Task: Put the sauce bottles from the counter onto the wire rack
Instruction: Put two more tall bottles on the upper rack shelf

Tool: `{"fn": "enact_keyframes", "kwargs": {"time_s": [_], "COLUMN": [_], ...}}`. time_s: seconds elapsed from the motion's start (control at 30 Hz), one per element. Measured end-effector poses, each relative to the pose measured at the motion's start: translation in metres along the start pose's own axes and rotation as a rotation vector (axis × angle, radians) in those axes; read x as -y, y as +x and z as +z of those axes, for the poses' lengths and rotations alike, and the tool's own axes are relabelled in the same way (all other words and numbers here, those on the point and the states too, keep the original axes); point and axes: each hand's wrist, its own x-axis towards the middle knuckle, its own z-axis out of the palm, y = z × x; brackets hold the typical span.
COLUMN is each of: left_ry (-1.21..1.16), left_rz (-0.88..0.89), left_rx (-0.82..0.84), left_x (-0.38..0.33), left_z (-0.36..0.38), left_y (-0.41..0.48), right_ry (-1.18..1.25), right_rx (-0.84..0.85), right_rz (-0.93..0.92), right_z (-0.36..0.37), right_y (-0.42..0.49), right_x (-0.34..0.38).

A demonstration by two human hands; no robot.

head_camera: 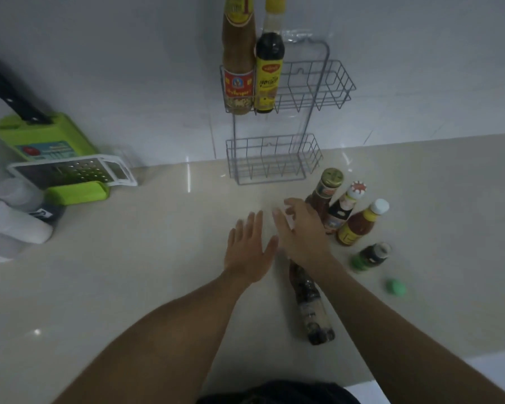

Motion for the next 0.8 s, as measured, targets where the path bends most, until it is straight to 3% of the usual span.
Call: {"fn": "enact_keyframes", "kwargs": {"time_s": [0.13,0.23,0.57,0.7,0.8], "left_ry": [0.138,0.24,0.342,0.266,0.132], "left_rz": [0.065,0.105,0.135,0.122,0.098], "left_rx": [0.083,0.046,0.027,0.07,0.03], "left_x": [0.01,0.015,0.023,0.016,0.006], "left_z": [0.048,0.067,0.08,0.064,0.037], "left_y": [-0.025,-0.037,-0.034,-0.034,-0.024], "right_ry": [-0.206,-0.195,-0.247,-0.105,0.039], "right_rx": [0.114,0.246,0.244,0.243,0.16], "right_rz": [0.22,0.353,0.306,0.29,0.182], "right_z": [0.015,0.024,0.035,0.032,0.024], "right_y": [-0.054,-0.081,-0.096,-0.086,-0.063], "right_x": [-0.043,-0.057,-0.068,-0.066,-0.046]}}
